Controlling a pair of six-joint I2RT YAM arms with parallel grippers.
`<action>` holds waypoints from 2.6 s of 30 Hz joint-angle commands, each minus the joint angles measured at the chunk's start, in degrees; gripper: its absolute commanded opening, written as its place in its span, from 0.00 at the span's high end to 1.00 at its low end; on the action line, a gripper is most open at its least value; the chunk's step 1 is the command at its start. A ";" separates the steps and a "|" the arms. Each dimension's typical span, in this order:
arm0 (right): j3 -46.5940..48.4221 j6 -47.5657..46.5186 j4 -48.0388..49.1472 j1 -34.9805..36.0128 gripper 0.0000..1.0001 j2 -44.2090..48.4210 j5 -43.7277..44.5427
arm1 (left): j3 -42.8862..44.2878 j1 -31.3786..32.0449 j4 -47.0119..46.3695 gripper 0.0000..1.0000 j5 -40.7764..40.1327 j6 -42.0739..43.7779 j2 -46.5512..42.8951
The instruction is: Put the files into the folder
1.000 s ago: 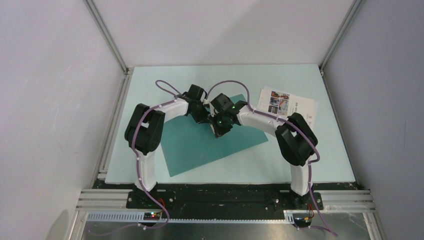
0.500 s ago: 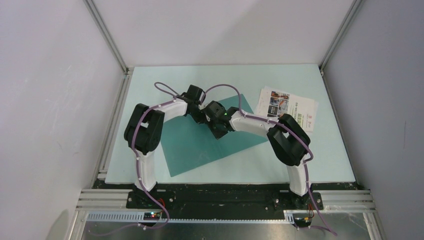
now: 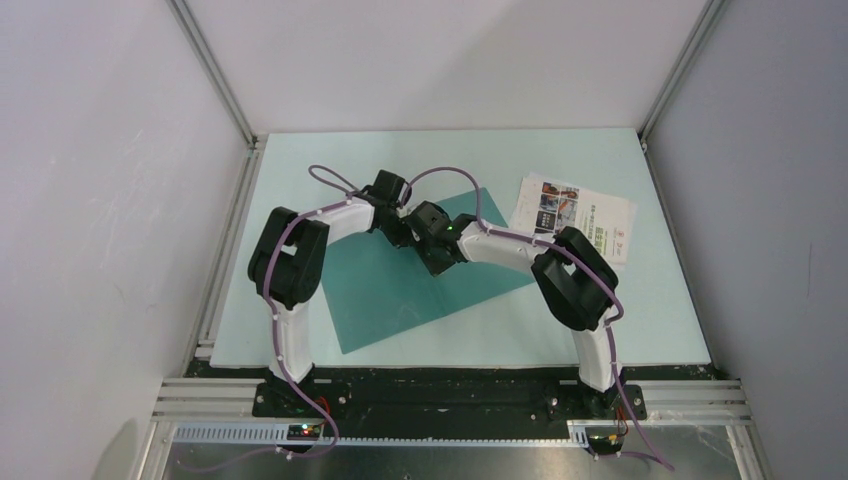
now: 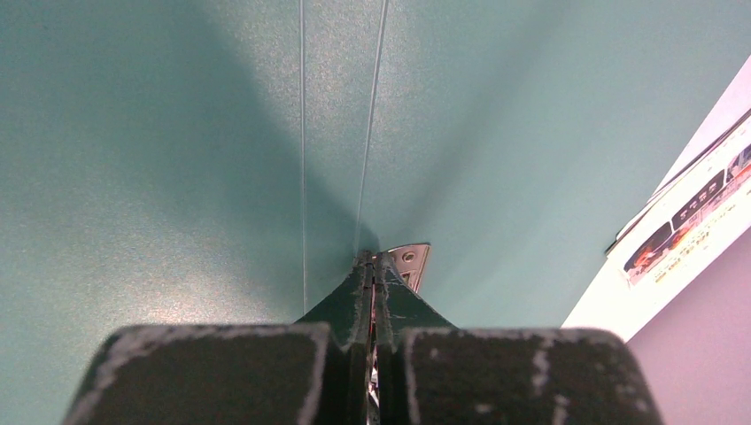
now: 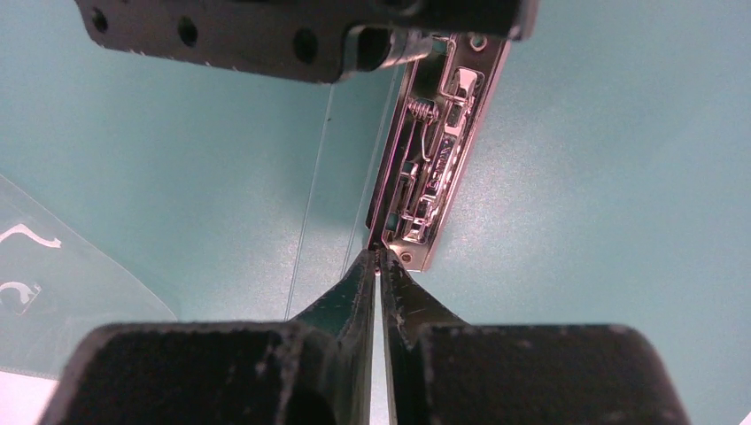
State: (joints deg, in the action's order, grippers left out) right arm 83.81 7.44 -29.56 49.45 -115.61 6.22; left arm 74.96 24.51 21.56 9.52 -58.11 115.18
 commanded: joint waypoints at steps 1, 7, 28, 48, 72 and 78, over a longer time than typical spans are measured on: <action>2.29 -0.02 1.90 0.50 0.91 -0.67 -0.84 | -2.02 0.37 2.10 1.00 -1.24 -0.54 1.98; 2.69 -0.72 2.04 0.86 0.90 -1.51 1.05 | -2.33 0.37 2.14 1.00 -1.08 -0.45 1.99; -2.42 -0.63 -1.76 1.17 0.89 -1.16 0.05 | -2.73 -0.08 2.13 1.00 -0.21 -0.26 1.90; -3.83 -3.42 -0.58 -0.05 0.87 -2.32 2.96 | -2.90 -0.08 2.16 1.00 0.06 0.34 2.04; -8.56 -14.40 0.35 -1.90 0.87 -1.38 2.60 | -1.17 1.85 3.72 1.00 -1.92 5.99 3.98; -9.14 -14.44 -0.20 -2.30 0.88 -1.49 1.02 | -0.97 1.77 3.77 1.00 -1.42 5.48 4.39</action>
State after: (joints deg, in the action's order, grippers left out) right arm 78.15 -6.20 -22.48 48.58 -114.28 7.60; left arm 75.13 24.67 20.10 10.22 -54.41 115.68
